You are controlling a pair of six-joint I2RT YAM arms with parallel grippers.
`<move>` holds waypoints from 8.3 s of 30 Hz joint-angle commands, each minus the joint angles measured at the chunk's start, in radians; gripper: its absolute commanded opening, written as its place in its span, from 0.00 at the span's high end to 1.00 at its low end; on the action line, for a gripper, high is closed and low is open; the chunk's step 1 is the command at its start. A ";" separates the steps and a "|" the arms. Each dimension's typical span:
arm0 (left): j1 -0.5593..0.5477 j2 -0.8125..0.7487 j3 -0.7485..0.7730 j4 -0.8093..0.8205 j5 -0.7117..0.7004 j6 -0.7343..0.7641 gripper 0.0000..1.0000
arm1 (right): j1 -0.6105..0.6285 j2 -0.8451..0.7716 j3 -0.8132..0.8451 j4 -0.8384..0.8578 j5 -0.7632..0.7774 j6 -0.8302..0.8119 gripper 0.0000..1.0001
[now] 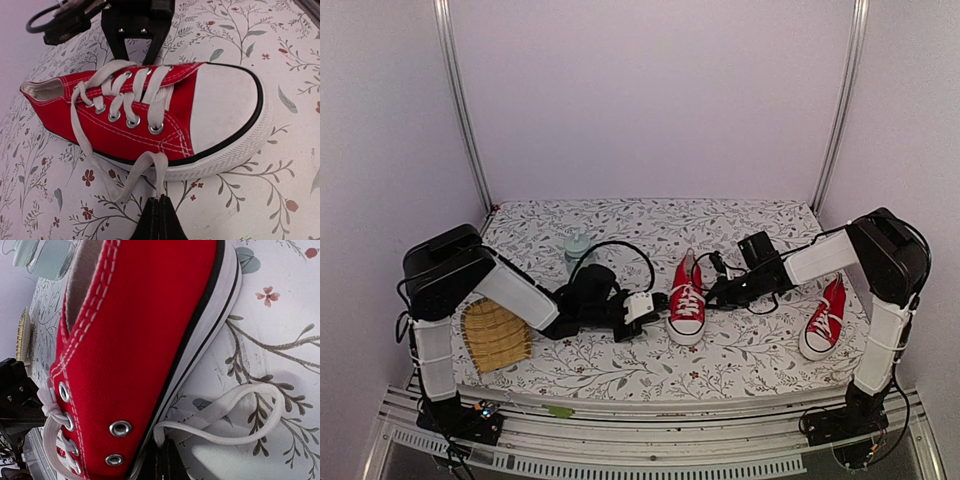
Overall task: Tie the shoes
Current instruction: Place the half-tied shoelace at the center of the board, then pass from the left arm to the right, then fold the half-tied shoelace, then pass from the left arm to the right, then pass from the right arm to the left, then pick up the half-tied shoelace from the center of the board, then place the half-tied shoelace at the center of the board.
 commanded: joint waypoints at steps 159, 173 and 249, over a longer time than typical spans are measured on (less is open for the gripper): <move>0.140 0.149 0.460 -0.067 0.691 -0.076 0.47 | 0.116 -0.181 -0.135 0.432 -0.019 -0.794 0.99; 0.116 0.155 0.412 0.049 0.563 -0.123 0.82 | 0.116 -0.174 -0.116 0.412 -0.024 -0.779 0.99; 0.074 0.108 0.253 0.281 0.391 -0.148 1.00 | 0.108 0.068 0.678 -0.161 -0.102 -0.480 0.80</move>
